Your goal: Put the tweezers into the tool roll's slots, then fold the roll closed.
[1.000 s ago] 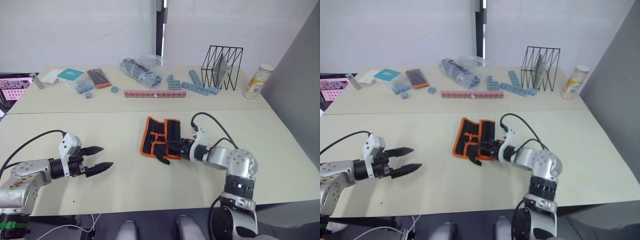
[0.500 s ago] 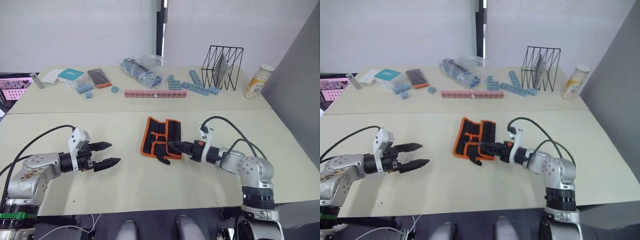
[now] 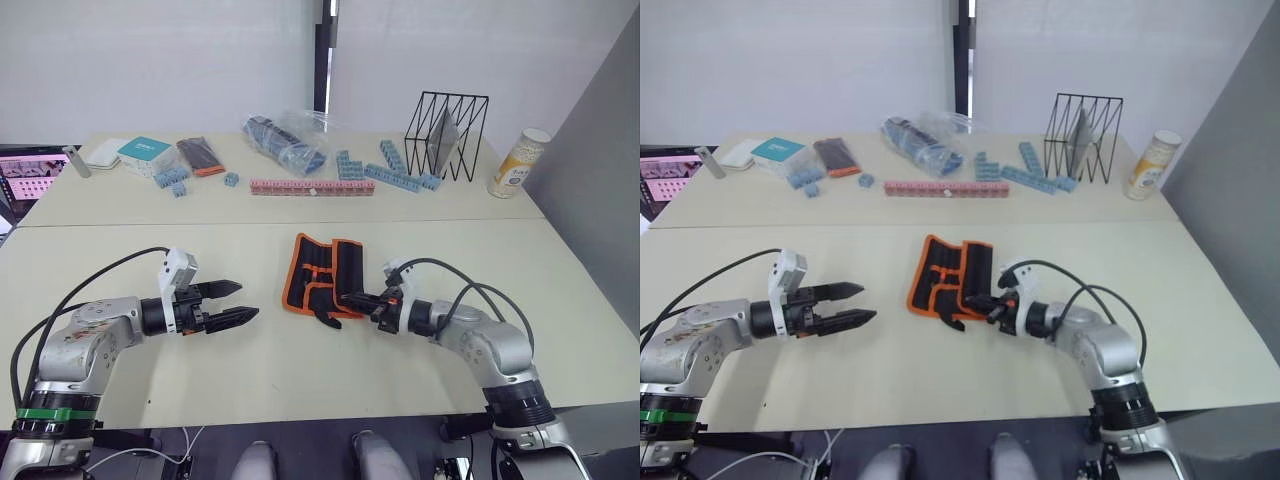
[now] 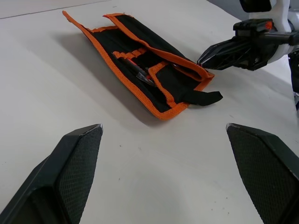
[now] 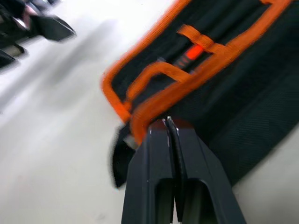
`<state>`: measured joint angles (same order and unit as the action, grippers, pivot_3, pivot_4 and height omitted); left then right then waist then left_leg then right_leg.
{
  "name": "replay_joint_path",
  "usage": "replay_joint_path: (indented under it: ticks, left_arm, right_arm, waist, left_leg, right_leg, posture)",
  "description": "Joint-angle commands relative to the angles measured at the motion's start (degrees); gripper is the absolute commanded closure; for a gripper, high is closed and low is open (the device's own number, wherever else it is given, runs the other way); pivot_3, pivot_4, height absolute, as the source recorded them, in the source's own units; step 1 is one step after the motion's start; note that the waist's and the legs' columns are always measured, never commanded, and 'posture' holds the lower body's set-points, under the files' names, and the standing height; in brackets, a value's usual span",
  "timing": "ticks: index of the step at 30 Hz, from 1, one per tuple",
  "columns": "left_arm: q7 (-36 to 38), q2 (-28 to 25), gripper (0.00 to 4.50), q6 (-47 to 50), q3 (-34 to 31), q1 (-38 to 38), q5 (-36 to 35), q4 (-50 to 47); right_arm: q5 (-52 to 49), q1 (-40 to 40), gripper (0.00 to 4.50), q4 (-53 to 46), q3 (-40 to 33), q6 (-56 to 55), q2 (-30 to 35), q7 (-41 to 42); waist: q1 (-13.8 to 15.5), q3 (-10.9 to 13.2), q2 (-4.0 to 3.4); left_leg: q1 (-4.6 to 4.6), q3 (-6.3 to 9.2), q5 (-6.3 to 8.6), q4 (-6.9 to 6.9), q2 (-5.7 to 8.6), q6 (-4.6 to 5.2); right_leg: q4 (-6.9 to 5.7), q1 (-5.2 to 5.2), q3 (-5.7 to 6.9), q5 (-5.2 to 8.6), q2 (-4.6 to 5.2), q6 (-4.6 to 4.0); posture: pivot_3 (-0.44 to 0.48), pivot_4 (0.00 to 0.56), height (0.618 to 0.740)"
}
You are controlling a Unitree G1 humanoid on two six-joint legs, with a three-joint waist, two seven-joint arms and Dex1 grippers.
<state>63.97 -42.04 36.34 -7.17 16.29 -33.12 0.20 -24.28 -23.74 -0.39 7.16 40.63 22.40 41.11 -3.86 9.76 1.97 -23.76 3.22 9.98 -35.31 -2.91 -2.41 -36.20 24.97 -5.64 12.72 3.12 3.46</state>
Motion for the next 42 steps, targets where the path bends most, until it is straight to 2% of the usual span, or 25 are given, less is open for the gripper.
replay_joint_path:
  ticks: [1,4,7,11,15,18,22,29,34,38,42]
  left_arm:
    - [-0.69,1.15,0.00,3.19,0.56,1.69,-2.05,-0.87]
    - [-2.30,2.56,0.00,5.50,0.90,2.83,-2.30,-0.39]
    - [-5.42,5.02,0.00,8.54,1.00,5.17,-2.68,1.06]
    - [-10.70,8.58,0.00,10.72,0.88,9.46,-1.14,6.32]
    - [-11.28,11.28,0.00,12.62,1.46,12.01,-1.96,8.61]
    - [-12.41,13.55,0.78,14.24,2.63,13.42,-1.36,10.93]
    - [-13.56,14.97,2.18,15.95,4.76,14.31,0.05,12.35]
    - [-14.41,15.99,4.48,15.27,3.47,16.28,-0.03,15.09]
    - [-12.94,13.80,4.48,12.61,4.39,18.80,2.55,18.25]
    - [-9.80,12.37,4.48,10.84,6.97,22.34,4.86,20.42]
    - [-6.72,11.43,4.48,5.13,10.57,26.33,9.22,23.59]
  right_arm:
    - [7.16,0.35,4.45,3.52,3.06,-8.34,1.39,-0.85]
    - [10.20,1.22,4.45,4.75,5.31,-11.58,1.92,-0.46]
    - [11.76,1.68,4.45,4.82,6.26,-12.88,1.59,-0.66]
    - [12.53,1.91,4.45,4.54,5.94,-12.65,0.79,-1.25]
    - [12.75,2.04,4.45,4.29,5.59,-12.32,0.36,-1.39]
    - [12.75,2.19,4.50,3.69,5.30,-11.70,0.01,-1.87]
    - [12.70,2.25,4.50,3.02,4.80,-10.67,-0.47,-2.59]
    - [12.38,2.36,4.50,1.58,4.27,-9.90,-0.50,-3.03]
    - [13.61,1.10,4.50,-1.47,6.01,-11.31,0.57,-1.30]
    - [14.53,-1.39,4.50,-2.87,7.24,-10.24,-0.82,-2.40]
    - [17.37,-4.06,4.50,-2.13,8.74,-10.95,-2.28,-4.48]
  waist:
    - [0.00,0.00,0.01]
    - [-0.05,-0.01,0.02]
    - [0.01,-0.03,0.05]
    - [0.10,-0.04,0.07]
    - [-0.09,-0.04,0.07]
    - [-0.04,-0.04,0.07]
    - [-0.13,-0.04,0.07]
    - [-0.04,-0.04,0.07]
    - [-0.04,-0.04,0.07]
    - [-0.20,-0.03,0.07]
    - [-0.10,-0.03,0.07]
  left_leg:
    - [0.01,-0.01,0.00,0.00,0.00,0.00]
    - [0.19,0.01,0.00,-0.02,0.00,0.00]
    - [0.76,0.01,0.00,-0.02,0.00,-0.01]
    - [0.82,0.03,-0.03,-0.13,0.02,0.02]
    - [0.75,0.05,-0.03,-0.34,0.03,0.03]
    - [0.70,0.06,-0.03,-0.36,0.03,0.03]
    - [0.66,0.08,-0.03,-0.47,0.04,0.03]
    - [0.60,0.09,-0.03,-0.52,0.05,0.03]
    - [0.56,0.10,-0.03,-0.52,0.06,0.03]
    - [0.47,0.10,-0.03,-0.51,0.06,0.03]
    - [0.42,0.10,-0.02,-0.46,0.07,0.03]
  right_leg:
    - [-0.01,-0.01,0.00,0.00,0.00,0.00]
    - [0.00,-0.19,0.00,0.00,0.00,0.00]
    - [0.08,-0.76,0.00,0.01,0.00,0.01]
    - [0.08,-0.86,0.01,0.10,0.00,-0.15]
    - [0.01,-0.89,0.00,-0.01,-0.01,0.03]
    - [0.02,-0.87,0.00,-0.05,0.00,0.08]
    - [0.02,-0.87,0.01,-0.08,0.00,0.12]
    - [0.04,-0.85,0.00,-0.09,0.00,0.11]
    - [0.03,-0.80,0.00,-0.09,0.00,0.11]
    - [0.03,-0.70,0.00,-0.10,-0.01,0.13]
    - [0.06,-0.67,0.00,-0.10,0.00,0.13]
  posture:
    - [0.000,0.150,0.737]
    - [0.000,0.150,0.737]
    - [0.000,0.150,0.737]
    - [0.000,0.150,0.737]
    - [0.000,0.150,0.737]
    - [0.000,0.150,0.737]
    - [0.000,0.150,0.737]
    - [0.000,0.150,0.737]
    - [0.000,0.150,0.737]
    - [0.000,0.150,0.737]
    - [0.000,0.150,0.737]
